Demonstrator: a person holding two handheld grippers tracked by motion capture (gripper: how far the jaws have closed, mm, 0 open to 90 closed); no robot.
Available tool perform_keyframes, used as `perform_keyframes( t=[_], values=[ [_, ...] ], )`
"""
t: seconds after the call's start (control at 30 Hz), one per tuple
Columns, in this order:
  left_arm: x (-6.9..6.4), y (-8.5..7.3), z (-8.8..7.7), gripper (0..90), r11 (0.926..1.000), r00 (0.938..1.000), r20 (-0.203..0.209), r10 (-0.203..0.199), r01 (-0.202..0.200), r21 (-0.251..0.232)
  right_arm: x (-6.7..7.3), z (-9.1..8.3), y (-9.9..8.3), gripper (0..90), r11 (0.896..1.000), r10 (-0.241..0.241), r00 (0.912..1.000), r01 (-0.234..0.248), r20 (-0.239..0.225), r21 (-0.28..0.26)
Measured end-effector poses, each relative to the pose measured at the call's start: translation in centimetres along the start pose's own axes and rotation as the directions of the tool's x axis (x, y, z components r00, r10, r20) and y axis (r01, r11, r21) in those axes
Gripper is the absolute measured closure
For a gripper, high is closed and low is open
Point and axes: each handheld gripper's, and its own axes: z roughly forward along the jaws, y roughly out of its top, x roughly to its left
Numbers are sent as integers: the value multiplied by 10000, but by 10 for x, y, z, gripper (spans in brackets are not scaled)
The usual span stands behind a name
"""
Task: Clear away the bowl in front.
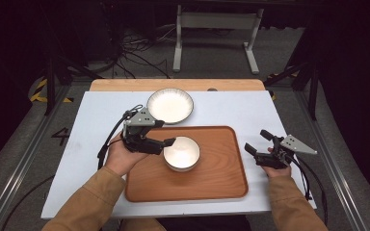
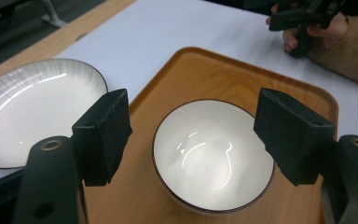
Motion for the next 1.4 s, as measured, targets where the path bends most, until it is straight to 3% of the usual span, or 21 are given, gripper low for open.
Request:
perform_keyframes(
  t=[0.37, 0.73, 0.97, 1.17, 1.4],
  values=[
    [5, -20, -10, 261, 9960, 9999, -66, -159, 152, -882, 1, -3, 2, 42, 9998, -175, 9998, 176, 72, -74],
    [18, -49, -29, 232, 9829, 9952, -519, -833, 734, -1686, 0, -10, 5, 41, 9987, -471, 9986, 466, 246, 206],
    [27, -71, -41, 208, 9629, 9901, -456, -1326, 1178, -2426, -4, -13, 5, 40, 9981, -549, 9978, 538, 362, 316],
    [33, -87, -48, 184, 9569, 9860, -685, -1520, 1294, -2598, -4, -14, 5, 38, 9977, -594, 9976, 582, 354, 343],
    [42, -109, -57, 140, 9452, 9751, -952, -2002, 1667, -2808, -4, -13, 5, 33, 9977, -614, 9976, 604, 319, 320]
  ],
)
